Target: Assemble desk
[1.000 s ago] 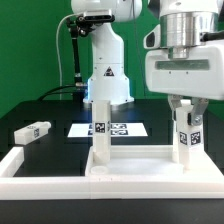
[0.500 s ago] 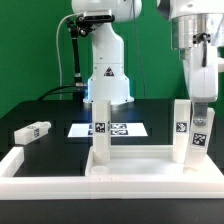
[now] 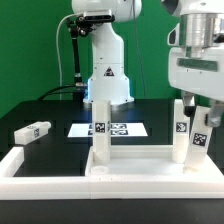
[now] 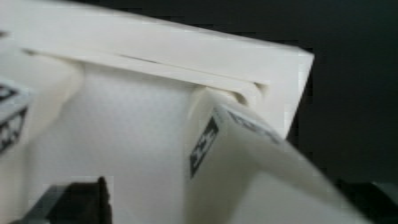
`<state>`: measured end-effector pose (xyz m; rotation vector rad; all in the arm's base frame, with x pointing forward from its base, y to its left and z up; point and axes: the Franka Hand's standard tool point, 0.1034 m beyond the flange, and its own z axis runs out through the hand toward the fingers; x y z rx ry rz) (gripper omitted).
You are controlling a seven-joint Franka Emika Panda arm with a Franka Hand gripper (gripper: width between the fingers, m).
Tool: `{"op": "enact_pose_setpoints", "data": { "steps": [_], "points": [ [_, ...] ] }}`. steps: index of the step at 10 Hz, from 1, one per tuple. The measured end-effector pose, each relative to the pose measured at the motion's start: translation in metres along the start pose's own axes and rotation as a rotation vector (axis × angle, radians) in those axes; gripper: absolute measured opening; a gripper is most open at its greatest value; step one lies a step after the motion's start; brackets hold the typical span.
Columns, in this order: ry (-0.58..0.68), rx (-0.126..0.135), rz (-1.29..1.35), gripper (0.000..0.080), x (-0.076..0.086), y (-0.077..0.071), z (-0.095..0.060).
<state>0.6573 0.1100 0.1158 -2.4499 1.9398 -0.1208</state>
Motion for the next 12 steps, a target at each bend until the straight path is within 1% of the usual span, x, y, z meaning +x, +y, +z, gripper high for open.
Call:
{"op": "enact_pose_setpoints", "data": {
  "steps": [1,2,3,5,6,7,8,9,10,11,12],
  "points": [
    [0.002,0.026,-0.224,0.0641,-0.006,0.001,0.000],
    [-0.007,0.015,-0.285,0.0647,-0.014,0.006,-0.001],
    [-0.005,0.016,-0.351,0.0647,-0.014,0.006,-0.001],
    [0.005,0.012,-0.612,0.0649,-0.009,0.005,-0.001],
    [0.015,0.014,-0.836,0.0649,-0.001,0.001,-0.003],
    [0.016,0.014,-0.933,0.0649,0.006,0.000,-0.001],
    [0.016,0.013,-0.926,0.0649,0.007,0.000,0.000],
    [0.016,0.014,-0.916,0.0621,0.006,0.000,-0.001],
    [0.016,0.014,-0.900,0.0621,0.006,0.000,0.000],
    [0.015,0.015,-0.865,0.0441,0.006,0.000,0.000],
    [0.014,0.014,-0.798,0.0289,0.006,0.000,0.000]
  ]
}}
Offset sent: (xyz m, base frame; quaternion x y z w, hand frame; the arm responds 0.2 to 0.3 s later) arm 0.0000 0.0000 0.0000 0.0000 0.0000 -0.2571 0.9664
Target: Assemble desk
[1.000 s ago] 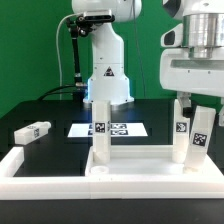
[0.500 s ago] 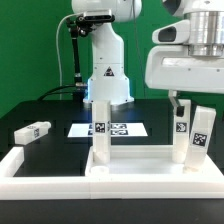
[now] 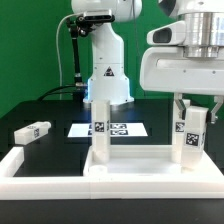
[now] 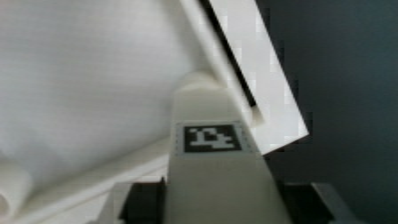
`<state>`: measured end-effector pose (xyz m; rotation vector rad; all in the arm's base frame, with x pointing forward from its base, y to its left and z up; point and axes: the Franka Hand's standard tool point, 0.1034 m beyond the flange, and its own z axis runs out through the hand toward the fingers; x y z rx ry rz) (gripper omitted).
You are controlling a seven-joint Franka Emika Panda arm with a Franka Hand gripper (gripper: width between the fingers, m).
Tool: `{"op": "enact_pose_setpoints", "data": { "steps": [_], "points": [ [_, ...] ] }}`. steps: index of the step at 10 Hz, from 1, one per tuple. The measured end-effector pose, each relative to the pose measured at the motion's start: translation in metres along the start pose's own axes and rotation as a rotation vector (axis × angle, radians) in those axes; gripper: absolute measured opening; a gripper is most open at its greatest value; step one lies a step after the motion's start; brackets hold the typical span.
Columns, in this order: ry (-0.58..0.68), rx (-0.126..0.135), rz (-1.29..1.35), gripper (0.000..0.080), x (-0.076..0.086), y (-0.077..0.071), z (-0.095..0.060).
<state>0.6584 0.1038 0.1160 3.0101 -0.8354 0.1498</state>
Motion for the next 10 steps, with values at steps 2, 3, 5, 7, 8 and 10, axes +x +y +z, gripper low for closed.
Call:
{"op": "enact_pose_setpoints", "data": {
  "steps": [2,3,5,7,8,10],
  "points": [
    [0.000,0.001,0.138,0.0289,-0.0001,-0.0001,0.0001],
    [0.000,0.001,0.218,0.0289,-0.0002,-0.0002,0.0001],
    [0.008,0.006,0.428,0.0289,0.0000,0.0003,0.0008],
    [-0.012,0.026,0.786,0.0290,0.0020,-0.0005,0.0012],
    [-0.033,0.068,1.058,0.0291,0.0004,-0.0021,0.0022],
    [-0.056,0.090,1.284,0.0297,-0.0006,-0.0053,0.0027]
  ]
}}
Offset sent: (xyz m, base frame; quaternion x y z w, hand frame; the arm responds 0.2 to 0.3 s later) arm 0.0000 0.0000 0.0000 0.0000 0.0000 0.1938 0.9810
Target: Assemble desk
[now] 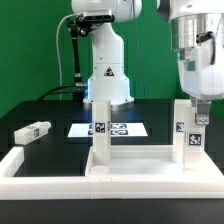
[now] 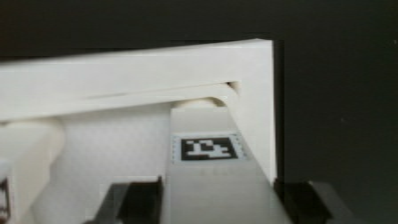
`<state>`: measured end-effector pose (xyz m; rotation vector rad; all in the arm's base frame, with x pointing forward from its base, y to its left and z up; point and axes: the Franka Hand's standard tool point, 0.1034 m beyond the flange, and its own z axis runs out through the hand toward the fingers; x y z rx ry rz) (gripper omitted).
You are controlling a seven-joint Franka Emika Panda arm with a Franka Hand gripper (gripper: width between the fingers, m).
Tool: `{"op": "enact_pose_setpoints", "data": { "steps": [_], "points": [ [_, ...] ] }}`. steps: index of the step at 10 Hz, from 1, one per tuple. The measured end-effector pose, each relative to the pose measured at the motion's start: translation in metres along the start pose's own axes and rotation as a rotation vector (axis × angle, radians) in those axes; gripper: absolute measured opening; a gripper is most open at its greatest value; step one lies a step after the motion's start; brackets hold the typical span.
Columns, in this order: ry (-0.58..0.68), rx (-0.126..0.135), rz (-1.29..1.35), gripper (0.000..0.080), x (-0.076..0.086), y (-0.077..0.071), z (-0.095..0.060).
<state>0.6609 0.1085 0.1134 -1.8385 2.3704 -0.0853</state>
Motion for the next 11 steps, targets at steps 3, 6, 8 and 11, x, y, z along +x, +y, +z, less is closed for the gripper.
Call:
{"op": "enact_pose_setpoints", "data": {
  "steps": [3,6,8,11],
  "points": [
    [0.005,0.004,-0.069,0.0510,0.000,0.000,0.001],
    [0.031,0.052,-0.537,0.0647,-0.005,0.004,0.003],
    [0.036,0.049,-0.659,0.0647,-0.003,0.004,0.003],
    [0.057,0.060,-1.118,0.0649,0.005,-0.004,0.001]
  ]
}}
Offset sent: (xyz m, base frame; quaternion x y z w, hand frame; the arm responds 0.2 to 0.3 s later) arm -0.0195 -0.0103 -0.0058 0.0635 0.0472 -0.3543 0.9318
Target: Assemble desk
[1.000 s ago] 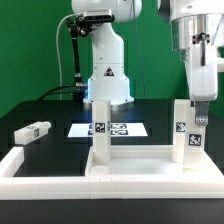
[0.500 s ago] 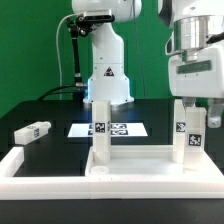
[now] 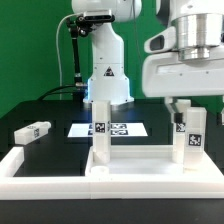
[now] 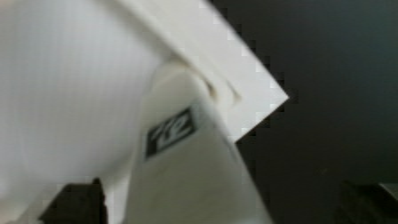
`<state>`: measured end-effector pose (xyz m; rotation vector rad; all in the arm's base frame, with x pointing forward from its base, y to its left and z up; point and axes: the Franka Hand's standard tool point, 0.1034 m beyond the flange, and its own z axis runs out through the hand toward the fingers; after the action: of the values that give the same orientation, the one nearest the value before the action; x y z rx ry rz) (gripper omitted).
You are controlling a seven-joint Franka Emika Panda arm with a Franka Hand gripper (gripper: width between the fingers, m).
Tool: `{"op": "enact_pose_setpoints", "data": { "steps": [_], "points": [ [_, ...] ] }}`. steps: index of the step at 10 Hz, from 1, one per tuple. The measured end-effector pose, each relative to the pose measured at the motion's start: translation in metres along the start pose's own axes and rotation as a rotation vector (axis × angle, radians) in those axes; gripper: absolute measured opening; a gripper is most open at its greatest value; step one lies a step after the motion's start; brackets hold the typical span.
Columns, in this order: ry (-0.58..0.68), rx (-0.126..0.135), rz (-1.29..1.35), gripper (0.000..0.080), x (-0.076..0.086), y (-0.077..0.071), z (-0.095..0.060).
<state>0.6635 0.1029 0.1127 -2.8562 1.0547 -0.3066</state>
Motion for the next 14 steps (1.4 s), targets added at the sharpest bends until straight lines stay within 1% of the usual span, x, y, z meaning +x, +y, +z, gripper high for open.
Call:
{"op": "enact_pose_setpoints", "data": {
  "steps": [1,2,3,4,5,6,7,10,11,13,14],
  "points": [
    [-0.009,0.004,-0.246,0.0649,0.008,0.006,0.001],
    [-0.068,-0.004,-0.356,0.0649,0.007,0.006,0.005],
    [-0.060,0.001,-0.333,0.0649,0.009,0.004,0.005],
    [-0.060,-0.001,-0.302,0.0562,0.009,0.005,0.005],
    [-0.060,-0.001,-0.285,0.0427,0.009,0.005,0.005],
    [-0.061,-0.002,-0.235,0.0427,0.009,0.005,0.005],
    [-0.062,-0.008,-0.143,0.0289,0.009,0.007,0.006],
    [-0.063,-0.019,0.096,0.0290,0.011,0.010,0.006],
    [-0.075,-0.030,0.333,0.0290,0.014,0.015,0.006],
    [-0.065,-0.052,0.660,0.0290,0.012,0.018,0.007],
    [-0.058,-0.063,0.801,0.0291,0.008,0.016,0.007]
  ]
}}
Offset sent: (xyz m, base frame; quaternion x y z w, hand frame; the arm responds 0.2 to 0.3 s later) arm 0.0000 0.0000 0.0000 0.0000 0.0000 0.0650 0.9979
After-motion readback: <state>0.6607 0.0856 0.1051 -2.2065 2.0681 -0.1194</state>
